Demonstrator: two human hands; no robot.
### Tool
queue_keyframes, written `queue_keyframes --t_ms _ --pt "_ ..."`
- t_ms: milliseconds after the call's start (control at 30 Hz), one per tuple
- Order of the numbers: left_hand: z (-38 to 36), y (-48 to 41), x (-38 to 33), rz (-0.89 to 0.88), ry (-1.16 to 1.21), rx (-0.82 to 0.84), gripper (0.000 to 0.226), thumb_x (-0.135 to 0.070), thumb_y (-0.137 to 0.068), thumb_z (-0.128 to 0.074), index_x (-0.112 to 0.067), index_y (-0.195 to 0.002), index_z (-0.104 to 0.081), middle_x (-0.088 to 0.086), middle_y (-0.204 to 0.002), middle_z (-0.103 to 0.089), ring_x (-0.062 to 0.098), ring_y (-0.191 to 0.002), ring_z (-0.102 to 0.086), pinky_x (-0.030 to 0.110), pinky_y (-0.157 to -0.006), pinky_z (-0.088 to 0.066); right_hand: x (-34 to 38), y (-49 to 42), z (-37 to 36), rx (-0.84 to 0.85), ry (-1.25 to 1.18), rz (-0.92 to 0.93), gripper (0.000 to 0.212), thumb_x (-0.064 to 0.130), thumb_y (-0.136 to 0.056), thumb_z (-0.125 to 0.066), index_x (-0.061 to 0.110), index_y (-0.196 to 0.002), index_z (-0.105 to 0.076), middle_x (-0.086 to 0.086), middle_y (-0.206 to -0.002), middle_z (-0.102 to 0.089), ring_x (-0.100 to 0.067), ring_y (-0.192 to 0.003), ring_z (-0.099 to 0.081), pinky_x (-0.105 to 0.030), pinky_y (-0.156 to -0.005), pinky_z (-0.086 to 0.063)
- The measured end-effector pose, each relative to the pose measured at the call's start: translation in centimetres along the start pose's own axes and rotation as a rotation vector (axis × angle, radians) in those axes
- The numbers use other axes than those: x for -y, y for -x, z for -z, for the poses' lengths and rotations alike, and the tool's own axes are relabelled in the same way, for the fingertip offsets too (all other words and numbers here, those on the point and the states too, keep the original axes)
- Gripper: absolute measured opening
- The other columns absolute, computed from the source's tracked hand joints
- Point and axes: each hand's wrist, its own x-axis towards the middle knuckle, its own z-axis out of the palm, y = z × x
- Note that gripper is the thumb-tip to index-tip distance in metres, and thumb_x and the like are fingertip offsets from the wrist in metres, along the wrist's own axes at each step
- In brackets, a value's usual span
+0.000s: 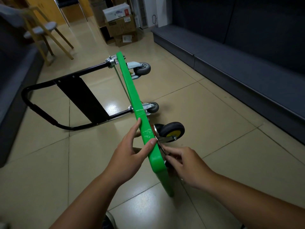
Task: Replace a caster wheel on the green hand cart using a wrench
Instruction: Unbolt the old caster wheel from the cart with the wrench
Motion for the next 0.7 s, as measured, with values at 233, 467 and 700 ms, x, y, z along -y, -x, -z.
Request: queue_keyframes --t_ms 233,467,700 --pt "0.5 -0.2 0.1 0.018 -0.004 0.017 0.096 -0.07 -0.072 -0.066 -0.055 -0.157 -0.022 -0.01 -0.143 -0.049 0.012 -0.093 -0.077 0.042 -0.086 -0.063 -1.5 0.1 0.7 0.041 0.383 0.13 0.037 0.017 -0.1 -0.056 0.033 -0.133 -0.061 0.008 -0.105 -0.072 -0.01 -0.093 -0.069 -0.031 -0.083 -0.056" --pt "0.5 -0.4 -0.1 0.015 -0.024 0.018 0.096 -0.069 -0.072 -0.067 -0.054 -0.156 -0.023 -0.006 -0.145 -0.05 0.014 -0.091 -0.077 0.044 -0.086 -0.063 1.6 1.3 4.6 0.016 0.163 -0.278 0.025 0.007 -0.093 -0.054 0.009 -0.071 -0.065 -0.01 -0.057 -0.067 -0.022 -0.041 -0.062 -0.032 -0.044 -0.049" --pt "0.3 -0.3 -0.3 0.01 -0.031 0.007 0.096 -0.067 -0.073 -0.067 -0.053 -0.157 -0.024 -0.006 -0.145 -0.05 0.014 -0.09 -0.078 0.039 -0.081 -0.064 7.0 -0.8 4.1 0.005 0.023 -0.29 0.022 0.013 -0.096 -0.054 0.001 -0.09 -0.071 -0.014 -0.064 -0.069 -0.016 -0.038 -0.054 -0.024 -0.04 -0.043"
